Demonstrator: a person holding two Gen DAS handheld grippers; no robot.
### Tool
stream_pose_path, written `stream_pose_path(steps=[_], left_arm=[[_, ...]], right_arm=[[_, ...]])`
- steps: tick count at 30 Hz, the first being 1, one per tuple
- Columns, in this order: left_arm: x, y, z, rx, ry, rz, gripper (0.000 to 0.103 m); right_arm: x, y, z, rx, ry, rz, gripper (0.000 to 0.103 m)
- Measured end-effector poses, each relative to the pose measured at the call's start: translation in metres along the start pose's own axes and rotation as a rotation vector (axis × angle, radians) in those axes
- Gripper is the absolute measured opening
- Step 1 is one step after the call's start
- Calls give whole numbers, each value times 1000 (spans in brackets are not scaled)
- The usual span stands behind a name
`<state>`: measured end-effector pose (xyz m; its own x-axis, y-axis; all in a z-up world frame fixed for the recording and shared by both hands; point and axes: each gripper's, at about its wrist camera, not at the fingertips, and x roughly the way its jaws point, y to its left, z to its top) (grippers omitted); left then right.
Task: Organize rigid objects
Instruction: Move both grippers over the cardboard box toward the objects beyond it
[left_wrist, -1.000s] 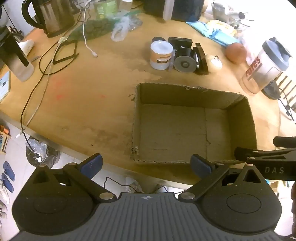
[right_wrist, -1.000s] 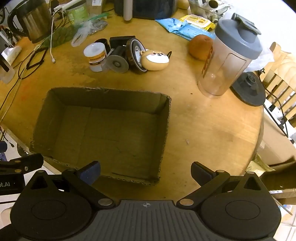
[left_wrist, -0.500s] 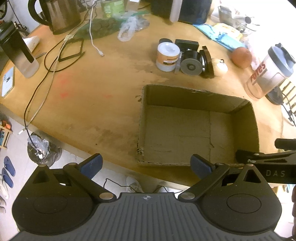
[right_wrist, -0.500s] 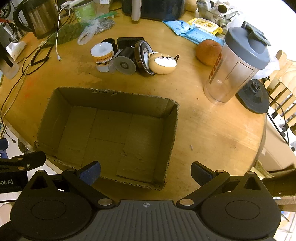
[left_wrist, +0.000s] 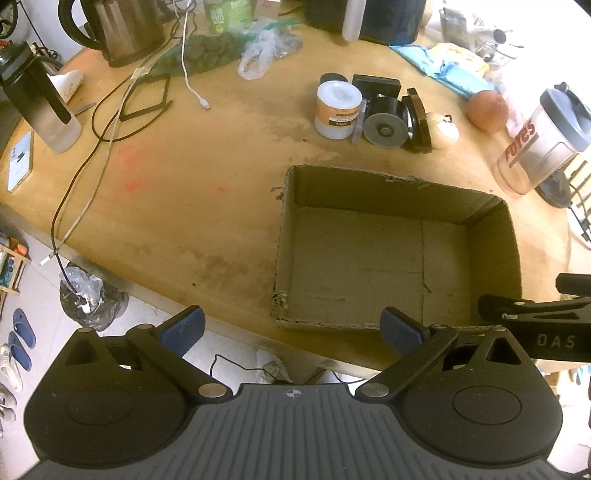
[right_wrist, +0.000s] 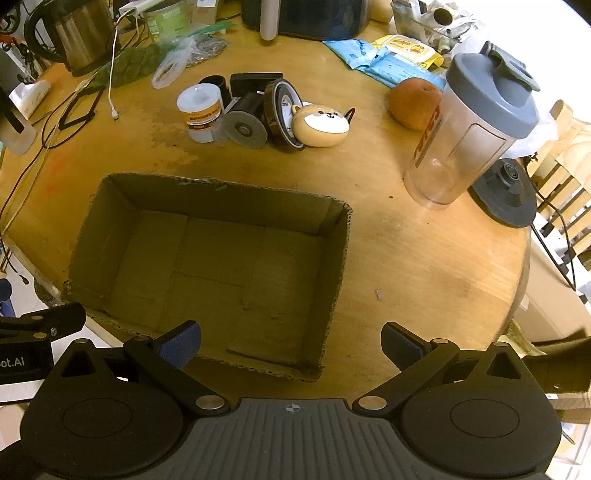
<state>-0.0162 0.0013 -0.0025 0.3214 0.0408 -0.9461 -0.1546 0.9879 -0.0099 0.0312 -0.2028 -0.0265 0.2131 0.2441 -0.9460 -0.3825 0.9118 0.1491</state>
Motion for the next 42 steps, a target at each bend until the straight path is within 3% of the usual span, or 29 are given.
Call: stream_pose_path(steps=[10,24,30,42], left_arm=[[-5,-5,1,13,-26,-9,103],[-8,0,12,-29,-72,-88,103],[-1,3,22,-26,-63,-78,103],[2,7,60,6,-167,-131,103]], right_arm=[[-5,-4,5,-13,-40,-63,103],[3,-3,12,-18,-27,-50,103],[5,-5,12,-21,-31,-18,103],[-1,-12,23,38,-91,58,103]])
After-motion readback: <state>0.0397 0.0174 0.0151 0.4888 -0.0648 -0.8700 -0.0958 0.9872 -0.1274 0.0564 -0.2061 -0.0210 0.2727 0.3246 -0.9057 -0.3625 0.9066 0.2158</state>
